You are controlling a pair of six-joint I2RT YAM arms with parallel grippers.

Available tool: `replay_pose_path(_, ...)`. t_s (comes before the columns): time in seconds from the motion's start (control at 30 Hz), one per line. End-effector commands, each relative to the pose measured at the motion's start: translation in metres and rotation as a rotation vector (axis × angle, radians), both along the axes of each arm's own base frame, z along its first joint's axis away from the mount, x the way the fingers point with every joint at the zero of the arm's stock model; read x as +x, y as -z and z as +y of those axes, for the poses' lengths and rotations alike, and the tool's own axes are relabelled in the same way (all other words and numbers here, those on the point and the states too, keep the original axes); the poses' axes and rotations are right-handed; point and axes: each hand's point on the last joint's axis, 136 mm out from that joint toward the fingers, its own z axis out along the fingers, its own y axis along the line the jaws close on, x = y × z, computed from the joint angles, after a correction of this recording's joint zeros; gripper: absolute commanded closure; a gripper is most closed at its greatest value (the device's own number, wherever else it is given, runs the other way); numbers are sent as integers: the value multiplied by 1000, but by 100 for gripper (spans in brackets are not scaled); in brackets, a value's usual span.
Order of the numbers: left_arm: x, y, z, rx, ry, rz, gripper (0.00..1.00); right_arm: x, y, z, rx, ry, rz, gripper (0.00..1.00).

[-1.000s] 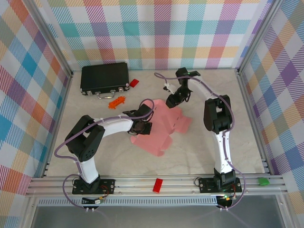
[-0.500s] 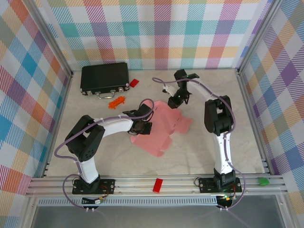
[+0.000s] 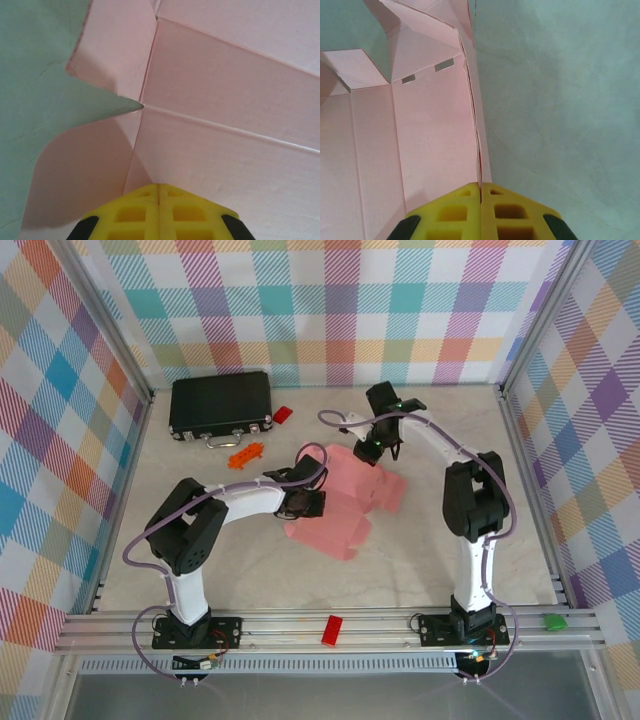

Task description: Fold the paper box

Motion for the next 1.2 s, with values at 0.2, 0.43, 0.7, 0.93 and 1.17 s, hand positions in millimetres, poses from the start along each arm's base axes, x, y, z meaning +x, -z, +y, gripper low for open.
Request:
replay_pose_path(0.2,15,-16,-29,-124,5,-39,100,14,-34,12,-19,-133,-339,100)
replay_pose_path(0.43,2,-44,-1,-120,-48,-121,81,21,-41,9,-53,-152,-452,100)
replay_pose_path(0.7,-22,-21,32,-82,-138,-102,76,23,-39,14,-94,-182,-537,100)
replay_pose_path(0.93,-29,4,22,-115,-114,-29,97,19,-41,23,-108,-212,-582,100)
replay_pose_path(1.17,-26,9,17,-143,-142,-26,100,11,-36,37,-135,-239,-666,100)
